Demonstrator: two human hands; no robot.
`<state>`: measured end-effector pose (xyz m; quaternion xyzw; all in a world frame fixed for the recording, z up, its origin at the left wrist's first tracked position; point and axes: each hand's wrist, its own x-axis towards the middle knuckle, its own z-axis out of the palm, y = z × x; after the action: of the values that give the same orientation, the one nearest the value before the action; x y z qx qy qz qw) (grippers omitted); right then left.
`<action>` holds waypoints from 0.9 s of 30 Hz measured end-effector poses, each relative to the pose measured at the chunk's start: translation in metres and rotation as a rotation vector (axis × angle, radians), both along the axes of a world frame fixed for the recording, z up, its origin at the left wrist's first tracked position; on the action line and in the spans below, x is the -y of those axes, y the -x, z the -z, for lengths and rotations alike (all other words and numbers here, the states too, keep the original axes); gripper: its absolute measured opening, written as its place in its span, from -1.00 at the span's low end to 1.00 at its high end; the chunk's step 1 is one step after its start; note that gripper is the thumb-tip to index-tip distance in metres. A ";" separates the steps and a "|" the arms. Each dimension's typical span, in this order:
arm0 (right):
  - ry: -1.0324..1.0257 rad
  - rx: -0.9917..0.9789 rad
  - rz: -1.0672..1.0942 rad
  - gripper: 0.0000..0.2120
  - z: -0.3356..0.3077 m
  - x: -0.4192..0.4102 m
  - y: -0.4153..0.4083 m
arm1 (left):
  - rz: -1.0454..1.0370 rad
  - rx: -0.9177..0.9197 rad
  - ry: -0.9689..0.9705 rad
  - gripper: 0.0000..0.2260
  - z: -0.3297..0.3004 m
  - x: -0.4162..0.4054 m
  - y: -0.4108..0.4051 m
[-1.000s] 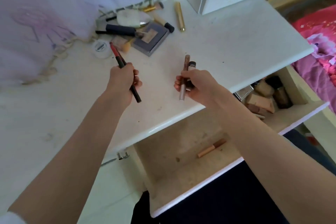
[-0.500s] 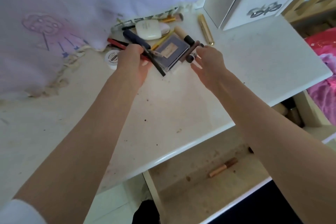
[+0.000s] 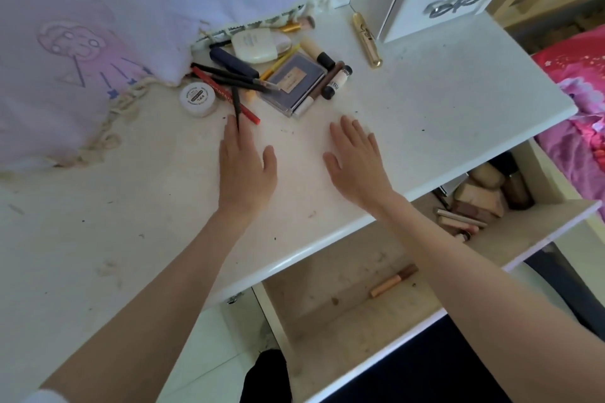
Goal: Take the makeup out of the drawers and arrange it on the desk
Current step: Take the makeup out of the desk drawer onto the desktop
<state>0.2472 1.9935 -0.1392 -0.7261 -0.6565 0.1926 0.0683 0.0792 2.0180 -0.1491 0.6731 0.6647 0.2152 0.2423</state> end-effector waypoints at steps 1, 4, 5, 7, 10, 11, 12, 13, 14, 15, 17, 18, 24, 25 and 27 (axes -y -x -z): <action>-0.002 0.041 -0.030 -0.51 0.001 0.009 -0.002 | 0.056 -0.165 -0.065 -0.46 0.007 0.006 0.001; 0.003 0.112 -0.076 -0.51 0.003 0.035 -0.007 | 0.023 -0.345 -0.125 -0.46 0.015 0.012 -0.001; 0.005 0.122 -0.084 -0.51 0.004 0.043 -0.008 | -0.029 -0.325 -0.091 -0.44 0.014 0.010 -0.004; 0.017 0.135 -0.091 -0.50 0.007 0.055 -0.010 | -0.111 -0.289 -0.017 -0.42 0.013 0.008 -0.008; 0.041 0.175 -0.097 -0.48 0.011 0.066 -0.010 | -0.121 -0.320 0.038 -0.39 0.015 0.011 -0.009; 0.048 0.186 -0.103 -0.48 0.012 0.067 -0.010 | -0.111 -0.327 0.047 -0.39 0.014 0.010 -0.009; 0.054 0.190 -0.109 -0.47 0.013 0.067 -0.011 | -0.103 -0.326 0.061 -0.39 0.013 0.007 -0.008; 0.059 0.190 -0.114 -0.47 0.013 0.067 -0.011 | -0.096 -0.317 0.082 -0.39 0.012 0.002 -0.008; 0.064 0.190 -0.121 -0.46 0.013 0.067 -0.011 | -0.087 -0.302 0.110 -0.40 0.011 -0.002 -0.006; 0.070 0.188 -0.129 -0.45 0.012 0.068 -0.011 | -0.077 -0.278 0.133 -0.42 0.009 -0.006 -0.005; 0.074 0.174 -0.153 -0.45 0.010 0.076 -0.012 | -0.071 -0.195 0.132 -0.43 0.006 -0.006 -0.001; 0.068 0.159 -0.172 -0.45 0.009 0.083 -0.014 | -0.072 -0.153 0.116 -0.44 0.005 0.000 0.001; -0.102 -0.119 -0.115 -0.59 0.004 0.143 -0.040 | 0.069 -0.074 0.009 -0.45 0.003 0.081 -0.017; -0.103 -0.107 -0.084 -0.62 0.005 0.150 -0.049 | 0.112 -0.088 -0.005 -0.46 0.002 0.094 -0.025; -0.049 -0.053 -0.047 -0.65 0.007 0.160 -0.072 | 0.152 -0.097 -0.038 -0.48 -0.001 0.120 -0.042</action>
<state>0.3193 1.8340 -0.1458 -0.7031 -0.6760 0.1972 0.0990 0.1214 1.8982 -0.1483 0.7357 0.6185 0.1758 0.2128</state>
